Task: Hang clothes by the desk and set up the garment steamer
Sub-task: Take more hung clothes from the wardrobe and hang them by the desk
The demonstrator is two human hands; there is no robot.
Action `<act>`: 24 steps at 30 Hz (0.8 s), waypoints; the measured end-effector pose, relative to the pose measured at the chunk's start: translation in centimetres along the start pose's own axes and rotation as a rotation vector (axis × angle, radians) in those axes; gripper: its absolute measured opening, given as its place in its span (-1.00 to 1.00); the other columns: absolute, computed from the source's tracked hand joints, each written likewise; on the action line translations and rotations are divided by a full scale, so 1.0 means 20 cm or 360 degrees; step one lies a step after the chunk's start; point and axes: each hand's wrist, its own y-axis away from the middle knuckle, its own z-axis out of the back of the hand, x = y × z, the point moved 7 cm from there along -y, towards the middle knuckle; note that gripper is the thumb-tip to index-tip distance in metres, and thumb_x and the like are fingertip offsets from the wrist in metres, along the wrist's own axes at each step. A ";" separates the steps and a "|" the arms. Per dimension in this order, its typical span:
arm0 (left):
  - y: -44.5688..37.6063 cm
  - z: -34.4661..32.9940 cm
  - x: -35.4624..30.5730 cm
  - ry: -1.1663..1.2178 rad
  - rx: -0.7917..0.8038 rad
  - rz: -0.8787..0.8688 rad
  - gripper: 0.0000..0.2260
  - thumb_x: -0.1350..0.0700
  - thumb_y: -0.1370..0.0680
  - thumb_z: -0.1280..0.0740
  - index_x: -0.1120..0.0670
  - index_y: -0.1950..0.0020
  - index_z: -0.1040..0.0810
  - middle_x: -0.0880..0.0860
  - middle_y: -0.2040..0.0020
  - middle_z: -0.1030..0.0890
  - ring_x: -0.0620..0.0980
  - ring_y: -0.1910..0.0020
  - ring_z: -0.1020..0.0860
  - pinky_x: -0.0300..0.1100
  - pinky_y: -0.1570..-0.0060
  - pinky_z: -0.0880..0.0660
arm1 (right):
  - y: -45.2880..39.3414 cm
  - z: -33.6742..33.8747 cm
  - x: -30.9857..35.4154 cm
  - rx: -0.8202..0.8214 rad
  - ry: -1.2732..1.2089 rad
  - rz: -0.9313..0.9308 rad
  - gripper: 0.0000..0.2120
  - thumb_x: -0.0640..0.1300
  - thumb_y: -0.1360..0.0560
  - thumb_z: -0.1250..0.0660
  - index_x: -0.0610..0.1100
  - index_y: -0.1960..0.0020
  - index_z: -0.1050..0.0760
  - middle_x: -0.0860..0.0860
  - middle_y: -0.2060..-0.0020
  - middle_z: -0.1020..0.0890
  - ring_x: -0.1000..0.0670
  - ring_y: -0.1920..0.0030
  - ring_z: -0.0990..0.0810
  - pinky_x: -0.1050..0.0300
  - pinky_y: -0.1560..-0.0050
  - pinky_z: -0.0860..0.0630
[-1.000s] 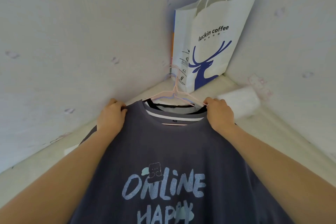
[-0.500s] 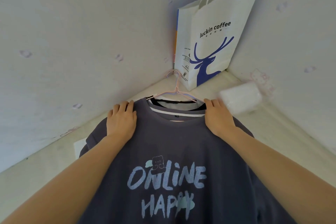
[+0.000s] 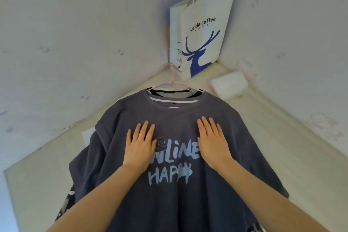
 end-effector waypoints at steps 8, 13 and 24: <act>0.51 -0.13 -0.10 -0.0097 0.0172 -0.0288 -0.49 -0.10 -0.56 0.00 0.03 -0.45 -0.38 0.05 -0.44 -0.39 0.19 -0.41 -0.35 0.20 -0.29 -0.38 | 0.57 -0.14 0.21 -0.0139 0.0047 -0.0098 -0.36 -0.05 -0.39 -0.46 -0.26 -0.38 -0.38 -0.17 -0.33 -0.49 -0.22 -0.35 -0.43 -0.17 -0.30 -0.35; 0.81 -0.20 -0.07 -0.0092 0.0245 -0.0330 -0.51 -0.08 -0.54 -0.01 0.03 -0.38 -0.47 0.04 -0.38 -0.47 0.18 -0.35 -0.44 0.18 -0.22 -0.44 | 0.87 -0.21 0.36 -0.0196 0.0054 -0.0220 -0.43 -0.03 -0.42 -0.43 -0.24 -0.36 -0.42 -0.15 -0.29 -0.53 -0.21 -0.32 -0.47 -0.19 -0.26 -0.43; 1.53 -0.36 -0.05 -0.0036 0.0266 -0.0664 -0.47 -0.08 -0.50 -0.35 0.00 -0.45 -0.37 0.03 -0.45 -0.38 0.16 -0.41 -0.37 0.19 -0.30 -0.37 | 1.67 -0.47 0.73 -0.0197 -0.0057 -0.0685 -0.37 0.00 -0.22 -0.59 -0.20 -0.23 -0.57 -0.11 -0.16 -0.63 -0.18 -0.19 -0.59 -0.14 -0.06 -0.58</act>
